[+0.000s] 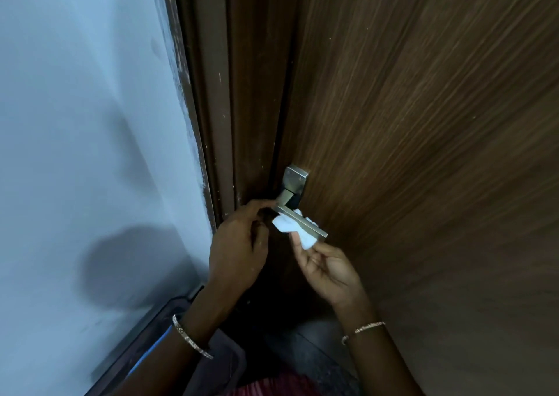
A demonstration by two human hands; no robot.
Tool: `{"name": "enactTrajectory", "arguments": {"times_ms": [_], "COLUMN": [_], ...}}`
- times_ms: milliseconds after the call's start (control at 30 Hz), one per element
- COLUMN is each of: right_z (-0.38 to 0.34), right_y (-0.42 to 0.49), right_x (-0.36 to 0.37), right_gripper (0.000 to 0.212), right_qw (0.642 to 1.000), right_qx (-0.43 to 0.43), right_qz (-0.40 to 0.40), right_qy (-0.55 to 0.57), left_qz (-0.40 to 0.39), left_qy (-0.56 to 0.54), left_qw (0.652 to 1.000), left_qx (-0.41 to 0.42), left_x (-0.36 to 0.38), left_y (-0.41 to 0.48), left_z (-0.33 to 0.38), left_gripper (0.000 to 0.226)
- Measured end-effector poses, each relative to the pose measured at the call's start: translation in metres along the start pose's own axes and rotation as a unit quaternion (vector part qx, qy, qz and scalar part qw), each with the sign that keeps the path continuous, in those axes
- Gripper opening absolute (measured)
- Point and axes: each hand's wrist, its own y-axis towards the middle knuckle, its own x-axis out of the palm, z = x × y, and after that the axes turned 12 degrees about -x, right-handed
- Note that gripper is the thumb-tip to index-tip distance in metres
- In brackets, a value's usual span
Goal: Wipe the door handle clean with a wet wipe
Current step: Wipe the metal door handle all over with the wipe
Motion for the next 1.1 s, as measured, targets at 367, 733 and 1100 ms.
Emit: {"name": "enactTrajectory", "arguments": {"times_ms": [367,733,1100], "right_z": [0.031,0.008,0.031], "right_y": [0.053,0.037,0.069], "right_x": [0.015,0.008,0.008], "right_gripper": [0.035,0.025,0.023], "right_qw": [0.98,0.984,0.981], "right_qx": [0.011,-0.003,0.007], "right_qz": [0.193,0.151,0.159], "right_qy": [0.049,0.092,0.107], "left_qz": [0.014,-0.002,-0.077], "left_qy": [-0.012,-0.013,0.043], "left_qw": [1.0,0.998,0.994], "left_qx": [-0.022,-0.054,0.059], "left_x": [0.003,0.007,0.006], "left_y": [-0.003,0.0,0.003], "left_z": [-0.006,-0.011,0.003], "left_gripper": [0.031,0.03,0.057]}}
